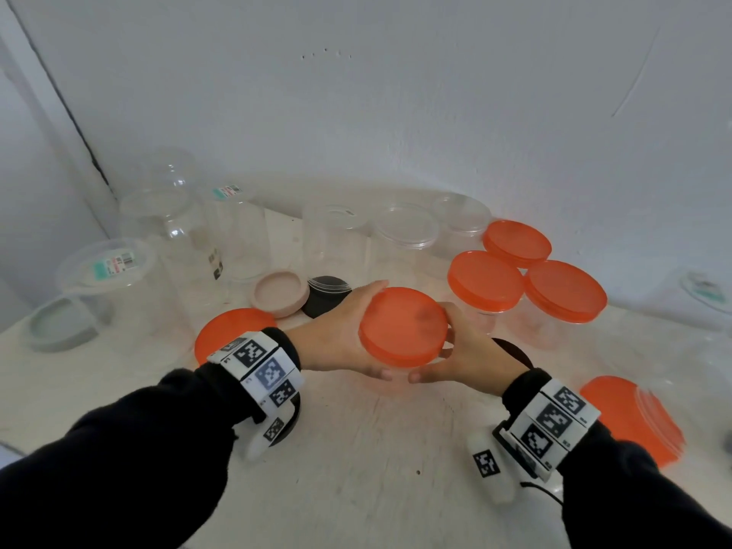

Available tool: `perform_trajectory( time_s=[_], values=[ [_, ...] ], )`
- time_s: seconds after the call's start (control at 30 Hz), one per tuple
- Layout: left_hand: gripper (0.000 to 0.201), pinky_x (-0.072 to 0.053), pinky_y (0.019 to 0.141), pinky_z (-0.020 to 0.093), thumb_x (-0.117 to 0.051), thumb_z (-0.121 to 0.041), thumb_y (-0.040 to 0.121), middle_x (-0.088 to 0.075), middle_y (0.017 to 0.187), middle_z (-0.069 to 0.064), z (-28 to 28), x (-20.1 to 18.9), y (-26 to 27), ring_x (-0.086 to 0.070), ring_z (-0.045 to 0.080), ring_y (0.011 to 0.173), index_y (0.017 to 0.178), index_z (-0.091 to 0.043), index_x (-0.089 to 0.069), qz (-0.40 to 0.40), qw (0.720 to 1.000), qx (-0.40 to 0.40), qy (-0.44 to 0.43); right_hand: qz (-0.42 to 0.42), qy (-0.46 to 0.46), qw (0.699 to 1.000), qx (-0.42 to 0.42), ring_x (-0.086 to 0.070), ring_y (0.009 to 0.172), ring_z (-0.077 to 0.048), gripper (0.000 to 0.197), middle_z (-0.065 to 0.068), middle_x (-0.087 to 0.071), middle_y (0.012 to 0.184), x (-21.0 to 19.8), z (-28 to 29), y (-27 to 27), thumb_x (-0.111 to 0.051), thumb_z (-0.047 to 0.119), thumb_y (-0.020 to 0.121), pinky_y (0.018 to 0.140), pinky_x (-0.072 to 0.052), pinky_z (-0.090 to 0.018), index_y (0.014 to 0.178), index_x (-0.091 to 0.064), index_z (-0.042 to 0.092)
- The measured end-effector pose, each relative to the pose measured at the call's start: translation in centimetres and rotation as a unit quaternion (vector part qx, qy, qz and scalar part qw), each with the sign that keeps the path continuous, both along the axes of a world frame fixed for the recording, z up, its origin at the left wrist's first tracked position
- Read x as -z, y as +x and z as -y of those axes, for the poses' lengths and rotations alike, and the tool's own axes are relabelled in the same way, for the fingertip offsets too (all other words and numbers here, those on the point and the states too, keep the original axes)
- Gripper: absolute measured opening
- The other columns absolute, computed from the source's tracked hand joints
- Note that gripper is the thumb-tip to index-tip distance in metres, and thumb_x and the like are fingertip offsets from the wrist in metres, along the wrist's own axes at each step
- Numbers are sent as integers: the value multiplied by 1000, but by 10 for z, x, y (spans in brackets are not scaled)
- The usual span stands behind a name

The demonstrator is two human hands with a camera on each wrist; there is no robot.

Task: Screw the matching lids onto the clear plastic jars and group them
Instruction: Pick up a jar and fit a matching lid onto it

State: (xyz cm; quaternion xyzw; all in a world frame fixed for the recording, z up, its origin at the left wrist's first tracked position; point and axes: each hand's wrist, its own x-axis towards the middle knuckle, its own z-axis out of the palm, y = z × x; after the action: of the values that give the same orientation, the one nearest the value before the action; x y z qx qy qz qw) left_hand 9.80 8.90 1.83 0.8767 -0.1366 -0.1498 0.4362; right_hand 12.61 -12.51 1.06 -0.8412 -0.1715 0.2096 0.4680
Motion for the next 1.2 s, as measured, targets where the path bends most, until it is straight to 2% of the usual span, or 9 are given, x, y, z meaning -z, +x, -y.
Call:
perform_trajectory(
  time_s=[0.13,0.27,0.43,0.57,0.67,0.8,0.97,1.07,1.2],
  values=[
    [118,-29,112,30,-85,-15,64,-24,146,-2,2,8,5,-29,13,135,147,-21,-2,-53,997,-6,-61,37,-68,996,-44,-34,125,-11,117,9,-27,134,-15,10,-1,-88,24,57,103,-37,-30,143,-10,25],
    [106,-37,102,18,-86,-13,62,-36,133,-9,15,14,12,-40,9,125,142,-22,-17,-54,995,0,-79,124,-151,976,-95,-29,125,-5,119,11,-21,140,-45,8,-4,-87,37,57,98,-31,-23,145,-8,28],
    [104,-35,108,30,-86,-17,62,-39,137,-5,32,14,24,-40,12,127,142,-20,-20,-66,994,29,-81,168,-336,910,-174,-25,135,-17,108,7,-12,152,-71,4,-5,-76,50,68,106,-34,-36,147,-7,28],
    [115,-35,109,34,-84,-38,48,-40,138,-5,42,15,29,-40,13,128,142,-22,-20,-89,992,53,-68,165,-424,873,-179,-33,129,-23,108,1,-17,149,-77,3,-4,-75,47,71,99,-42,-40,148,-1,31],
    [114,-35,109,35,-85,-39,44,-43,136,-7,48,19,31,-41,10,127,140,-25,-24,-95,991,55,-79,161,-439,865,-180,-41,116,-20,111,3,-25,138,-80,4,0,-80,41,65,88,-50,-36,146,-5,35],
    [93,-37,107,30,-86,-12,57,-46,130,-17,49,19,34,-40,-1,124,127,-41,-32,-112,982,72,-132,144,-409,876,-213,-40,109,-14,106,10,-22,135,-84,11,8,-83,32,61,82,-52,-34,141,-14,46],
    [102,-37,108,36,-83,-31,46,-41,135,-16,48,22,36,-36,0,129,134,-34,-32,-112,978,77,-157,138,-403,871,-245,-38,107,-13,106,12,-20,136,-84,13,12,-83,27,61,78,-46,-28,139,-14,51],
    [105,-37,107,33,-84,-33,45,-44,135,-15,48,23,39,-38,2,128,136,-33,-32,-107,980,81,-148,148,-408,870,-235,-43,109,-15,105,10,-26,132,-84,11,13,-85,36,57,85,-49,-33,137,-19,52],
    [103,-39,103,28,-84,-35,42,-50,128,-14,47,23,40,-46,3,123,132,-31,-35,-104,983,76,-134,180,-431,857,-217,-49,97,-17,102,5,-33,122,-84,7,9,-80,54,55,78,-50,-32,137,-19,52]
  ],
)
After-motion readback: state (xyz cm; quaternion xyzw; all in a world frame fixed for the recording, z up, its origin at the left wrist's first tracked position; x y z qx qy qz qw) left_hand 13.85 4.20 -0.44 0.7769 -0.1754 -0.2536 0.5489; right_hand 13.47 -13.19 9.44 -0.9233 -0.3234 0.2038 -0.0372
